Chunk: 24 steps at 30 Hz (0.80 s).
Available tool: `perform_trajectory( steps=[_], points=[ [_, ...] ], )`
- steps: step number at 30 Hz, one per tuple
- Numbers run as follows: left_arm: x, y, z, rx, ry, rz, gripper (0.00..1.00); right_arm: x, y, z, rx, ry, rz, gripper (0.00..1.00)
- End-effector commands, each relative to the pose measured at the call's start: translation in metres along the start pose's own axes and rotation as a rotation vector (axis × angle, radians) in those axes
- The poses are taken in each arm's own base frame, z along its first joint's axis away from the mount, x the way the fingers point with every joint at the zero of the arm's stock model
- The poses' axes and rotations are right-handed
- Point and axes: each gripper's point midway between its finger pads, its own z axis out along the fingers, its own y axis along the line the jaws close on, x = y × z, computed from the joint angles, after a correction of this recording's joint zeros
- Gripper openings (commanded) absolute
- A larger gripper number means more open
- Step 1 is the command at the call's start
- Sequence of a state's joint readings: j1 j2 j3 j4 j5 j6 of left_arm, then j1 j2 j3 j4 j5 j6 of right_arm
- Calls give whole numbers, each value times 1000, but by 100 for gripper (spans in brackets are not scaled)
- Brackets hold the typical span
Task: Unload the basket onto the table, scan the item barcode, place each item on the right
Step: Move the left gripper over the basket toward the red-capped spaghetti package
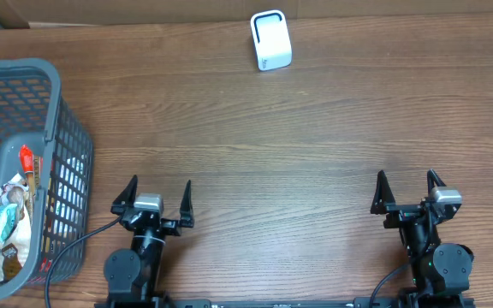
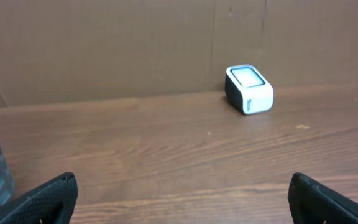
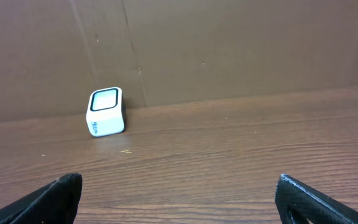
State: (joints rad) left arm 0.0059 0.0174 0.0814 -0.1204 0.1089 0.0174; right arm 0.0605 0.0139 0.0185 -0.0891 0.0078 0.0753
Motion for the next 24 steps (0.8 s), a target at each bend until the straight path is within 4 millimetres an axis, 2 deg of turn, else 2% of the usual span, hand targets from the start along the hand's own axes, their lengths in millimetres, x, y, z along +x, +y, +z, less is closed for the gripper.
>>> perform_trajectory(
  steps=[1, 5, 9, 14, 19, 24],
  points=[
    [-63, 1, -17, -10, -106, -14, 100, -10, 4, -2, -21, -27, 7, 100],
    [-106, 2, -28, -20, -112, -10, 100, -26, 13, -6, -60, -45, 6, 100],
    [-146, 2, -29, -19, -70, -14, 100, -40, 17, -13, -71, -34, 6, 100],
    [-188, 5, -18, -22, 48, -21, 100, -59, 21, -25, -70, -3, 7, 100],
    [-224, 18, -6, -86, 212, -33, 100, -75, 28, -32, -85, 64, 9, 100],
    [-259, 27, 2, -120, 332, -10, 100, -85, 37, -30, -116, 173, 16, 100]
  ],
)
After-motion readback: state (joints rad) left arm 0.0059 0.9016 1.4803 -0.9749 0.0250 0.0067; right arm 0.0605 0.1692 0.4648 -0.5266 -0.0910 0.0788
